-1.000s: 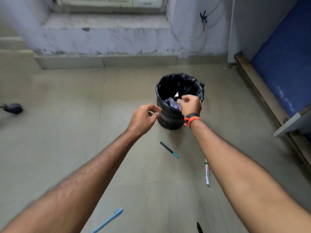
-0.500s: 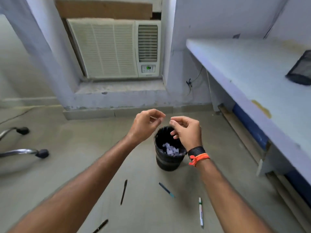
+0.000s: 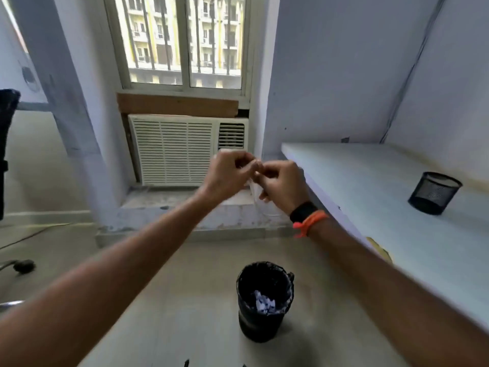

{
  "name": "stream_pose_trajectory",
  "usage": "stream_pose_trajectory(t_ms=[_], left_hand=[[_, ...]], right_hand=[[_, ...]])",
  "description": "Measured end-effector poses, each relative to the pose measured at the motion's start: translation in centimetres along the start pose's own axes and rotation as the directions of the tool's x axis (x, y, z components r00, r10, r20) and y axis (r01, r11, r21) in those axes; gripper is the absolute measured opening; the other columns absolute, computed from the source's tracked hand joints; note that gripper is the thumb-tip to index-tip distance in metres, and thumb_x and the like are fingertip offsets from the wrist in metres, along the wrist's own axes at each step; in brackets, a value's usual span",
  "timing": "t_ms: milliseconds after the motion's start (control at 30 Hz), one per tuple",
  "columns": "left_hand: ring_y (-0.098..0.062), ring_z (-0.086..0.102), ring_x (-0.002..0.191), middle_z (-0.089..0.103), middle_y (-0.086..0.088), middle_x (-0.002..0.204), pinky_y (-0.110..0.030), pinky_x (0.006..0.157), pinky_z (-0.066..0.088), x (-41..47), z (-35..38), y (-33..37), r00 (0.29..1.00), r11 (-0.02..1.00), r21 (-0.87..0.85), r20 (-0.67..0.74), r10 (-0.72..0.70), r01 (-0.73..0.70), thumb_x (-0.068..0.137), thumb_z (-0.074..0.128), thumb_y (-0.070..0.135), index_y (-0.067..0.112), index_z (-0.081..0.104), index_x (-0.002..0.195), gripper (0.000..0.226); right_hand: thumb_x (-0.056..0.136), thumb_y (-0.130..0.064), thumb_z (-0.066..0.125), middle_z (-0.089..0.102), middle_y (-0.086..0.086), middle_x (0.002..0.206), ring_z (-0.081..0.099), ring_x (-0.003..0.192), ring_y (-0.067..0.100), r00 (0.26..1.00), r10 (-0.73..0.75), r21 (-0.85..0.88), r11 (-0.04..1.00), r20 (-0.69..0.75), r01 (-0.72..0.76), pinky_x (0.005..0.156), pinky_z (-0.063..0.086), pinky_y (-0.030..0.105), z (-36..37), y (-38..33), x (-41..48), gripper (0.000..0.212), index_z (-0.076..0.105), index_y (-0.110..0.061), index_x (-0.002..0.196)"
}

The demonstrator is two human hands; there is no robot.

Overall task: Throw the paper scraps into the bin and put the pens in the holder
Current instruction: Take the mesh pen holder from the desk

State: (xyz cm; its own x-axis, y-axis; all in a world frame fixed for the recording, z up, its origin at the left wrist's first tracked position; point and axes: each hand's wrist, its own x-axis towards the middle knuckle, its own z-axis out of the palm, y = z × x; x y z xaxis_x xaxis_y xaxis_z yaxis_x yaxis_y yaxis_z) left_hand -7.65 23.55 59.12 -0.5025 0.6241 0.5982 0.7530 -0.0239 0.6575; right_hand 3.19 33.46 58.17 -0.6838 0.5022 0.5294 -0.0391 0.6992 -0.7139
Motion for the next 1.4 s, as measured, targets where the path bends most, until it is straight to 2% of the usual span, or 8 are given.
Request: stream_pose_trajectory(t_ms=[100, 267, 367, 633, 733, 1000, 1233, 1400], left_hand=[[-0.011, 0.061, 0.058, 0.070, -0.002, 0.069, -0.034, 0.057, 0.053, 6.2, -0.8, -0.8, 0.993, 0.991, -0.126, -0.102, -0.061, 0.048, 0.083, 0.070, 0.028, 0.013, 0.074, 0.082, 0.016], [-0.012, 0.057, 0.053, 0.066, 0.000, 0.061, -0.035, 0.055, 0.050, 8.8, 5.3, -2.7, 0.969, 0.951, -0.293, -0.186, -0.160, 0.101, 0.084, 0.069, 0.027, 0.010, 0.074, 0.078, 0.019], [-0.010, 0.061, 0.057, 0.067, 0.003, 0.065, -0.032, 0.058, 0.055, 8.6, 8.7, -2.7, 0.965, 0.921, -0.346, -0.119, -0.234, 0.181, 0.085, 0.069, 0.028, 0.013, 0.075, 0.082, 0.016], [-0.001, 0.058, 0.053, 0.066, 0.010, 0.064, -0.021, 0.055, 0.047, 12.0, 10.4, 3.5, 0.948, 0.902, -0.294, 0.105, -0.300, 0.318, 0.086, 0.070, 0.027, 0.013, 0.075, 0.087, 0.015], [-0.002, 0.065, 0.061, 0.071, 0.009, 0.071, -0.023, 0.059, 0.054, 14.5, 9.6, 6.6, 0.925, 0.882, -0.284, 0.170, -0.339, 0.376, 0.086, 0.070, 0.029, 0.016, 0.075, 0.087, 0.013], [-0.001, 0.064, 0.064, 0.070, 0.013, 0.072, -0.015, 0.061, 0.048, 19.0, 11.4, 14.5, 0.844, 0.825, -0.266, 0.368, -0.391, 0.498, 0.087, 0.069, 0.027, 0.017, 0.074, 0.085, 0.012], [-0.012, 0.068, 0.075, 0.072, 0.001, 0.084, -0.034, 0.075, 0.060, 19.5, 18.4, 17.9, 0.728, 0.745, -0.232, 0.516, -0.451, 0.626, 0.089, 0.065, 0.027, 0.010, 0.073, 0.098, 0.020], [-0.015, 0.065, 0.090, 0.071, -0.002, 0.107, -0.031, 0.084, 0.056, 17.3, 24.6, 16.1, 0.610, 0.752, -0.055, 0.625, -0.487, 0.656, 0.095, 0.056, 0.019, 0.012, 0.068, 0.111, 0.021]], right_hand=[[0.086, -0.021, 0.072, 0.075, 0.003, 0.072, 0.068, 0.050, 0.013, 1.000, -0.024, -0.152, 0.988, 0.014, 0.026, 0.059, 0.061, 0.030, -1.9, -1.8, 4.8, 0.010, 0.077, -0.012, 0.086], [0.082, -0.015, 0.075, 0.075, 0.005, 0.068, 0.069, 0.046, 0.021, 0.955, 0.186, -0.005, 0.981, -0.232, -0.193, 0.053, 0.061, 0.036, -4.8, 1.2, 7.1, 0.007, 0.077, -0.010, 0.077], [0.082, -0.012, 0.076, 0.074, 0.007, 0.068, 0.069, 0.047, 0.022, 0.905, 0.289, 0.072, 0.957, -0.314, -0.280, 0.052, 0.061, 0.040, -6.6, 3.1, 7.1, 0.004, 0.076, -0.009, 0.078], [0.082, -0.012, 0.076, 0.076, 0.004, 0.074, 0.069, 0.050, 0.026, 0.770, 0.495, 0.241, 0.869, -0.403, -0.433, 0.052, 0.061, 0.034, -13.0, 1.1, 8.9, 0.008, 0.077, -0.007, 0.088], [0.082, -0.012, 0.075, 0.076, 0.006, 0.074, 0.069, 0.051, 0.028, 0.688, 0.594, 0.298, 0.804, -0.417, -0.514, 0.054, 0.061, 0.034, -15.6, -0.5, 10.8, 0.009, 0.078, -0.006, 0.089], [0.083, -0.014, 0.075, 0.076, 0.002, 0.078, 0.072, 0.059, 0.020, 0.473, 0.720, 0.422, 0.687, -0.508, -0.592, 0.056, 0.059, 0.024, -21.1, -3.4, 12.4, 0.008, 0.076, -0.013, 0.091], [0.079, -0.022, 0.079, 0.074, 0.008, 0.104, 0.071, 0.093, 0.022, 0.305, 0.748, 0.381, 0.591, -0.590, -0.711, 0.082, 0.061, 0.037, -26.8, 1.5, 8.2, 0.037, 0.069, -0.009, 0.112], [0.075, -0.023, 0.082, 0.055, 0.012, 0.138, 0.054, 0.125, 0.028, 0.228, 0.835, 0.345, 0.434, -0.501, -0.832, 0.102, 0.047, 0.039, -29.5, 10.5, 3.9, 0.072, 0.048, -0.008, 0.137]])
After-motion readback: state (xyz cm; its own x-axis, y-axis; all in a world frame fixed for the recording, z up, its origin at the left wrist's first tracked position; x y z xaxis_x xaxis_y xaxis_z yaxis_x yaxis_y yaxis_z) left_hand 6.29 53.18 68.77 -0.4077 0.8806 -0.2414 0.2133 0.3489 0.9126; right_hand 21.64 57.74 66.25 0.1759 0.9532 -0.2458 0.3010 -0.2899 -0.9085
